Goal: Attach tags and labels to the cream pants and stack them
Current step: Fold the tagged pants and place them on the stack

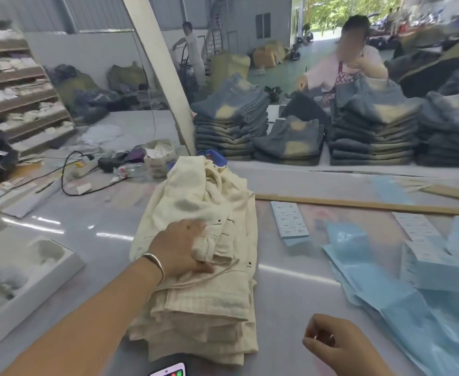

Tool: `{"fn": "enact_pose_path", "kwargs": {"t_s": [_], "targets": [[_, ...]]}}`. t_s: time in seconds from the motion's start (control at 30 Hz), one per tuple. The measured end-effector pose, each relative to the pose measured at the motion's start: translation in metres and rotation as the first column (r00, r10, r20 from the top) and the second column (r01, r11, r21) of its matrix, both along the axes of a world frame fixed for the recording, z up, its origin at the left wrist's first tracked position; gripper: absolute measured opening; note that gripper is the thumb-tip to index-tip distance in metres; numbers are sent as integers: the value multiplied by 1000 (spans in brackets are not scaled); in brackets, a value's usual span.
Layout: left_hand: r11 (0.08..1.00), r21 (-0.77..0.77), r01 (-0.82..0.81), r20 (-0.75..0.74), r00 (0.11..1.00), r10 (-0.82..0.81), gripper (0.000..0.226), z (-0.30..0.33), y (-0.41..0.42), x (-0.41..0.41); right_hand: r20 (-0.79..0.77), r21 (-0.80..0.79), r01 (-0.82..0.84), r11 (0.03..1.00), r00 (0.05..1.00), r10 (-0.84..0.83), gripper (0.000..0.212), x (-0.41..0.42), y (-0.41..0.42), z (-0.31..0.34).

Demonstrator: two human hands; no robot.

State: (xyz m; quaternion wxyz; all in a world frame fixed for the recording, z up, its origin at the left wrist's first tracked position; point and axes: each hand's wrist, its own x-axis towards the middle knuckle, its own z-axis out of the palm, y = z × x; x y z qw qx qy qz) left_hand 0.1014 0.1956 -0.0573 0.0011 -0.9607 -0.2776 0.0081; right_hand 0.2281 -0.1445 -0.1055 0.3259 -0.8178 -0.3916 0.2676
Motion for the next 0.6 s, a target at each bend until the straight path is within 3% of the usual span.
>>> {"fn": "enact_pose_path", "kwargs": {"t_s": [0.1, 0.17, 0.23, 0.27, 0.33, 0.4, 0.43, 0.47, 0.53, 0.57, 0.6], "targets": [[984, 176, 32, 243, 967, -75, 50, -14, -3, 0, -27, -9, 11, 1000, 1000, -11, 25, 0, 1, -5], [989, 130, -69, 443, 897, 5, 27, -3, -3, 0, -39, -29, -9, 1000, 999, 8, 24, 0, 2, -6], [976, -32, -214, 659, 730, 182, 18, 21, -1, 0, -57, -44, -29, 999, 998, 27, 24, 1, 3, -5], [963, -149, -225, 732, 630, 260, 25, 38, -2, -4, -59, -50, -31, 998, 998, 28, 23, 3, 4, -4], [942, -324, -86, 850, 410, 330, 43, 77, -16, -13, -83, 4, -10, 1000, 997, 10, 14, 5, 11, 1], [937, -341, 81, 914, 262, 310, 41, 114, -49, -23, -349, 187, 122, 975, 936, -50, 11, 6, 26, 9], [963, -259, 77, 934, 273, 229, 39, 125, -68, -25, -577, 240, 218, 946, 816, -41, 25, 5, 34, 15], [985, -172, 30, 922, 356, 150, 38, 130, -87, -26, -792, 256, 282, 924, 610, 34, 44, 4, 42, 22], [992, -120, 46, 794, 604, 68, 29, 121, -128, -30, -950, 294, 327, 898, 202, 237, 74, 4, 57, 43], [984, -98, 151, 700, 713, -40, 21, 106, -149, -32, -945, 328, 328, 886, 106, 310, 83, 3, 65, 57], [957, -98, 272, 588, 791, -165, 11, 90, -167, -39, -947, 320, 336, 886, 111, 300, 85, 2, 75, 71]]}}
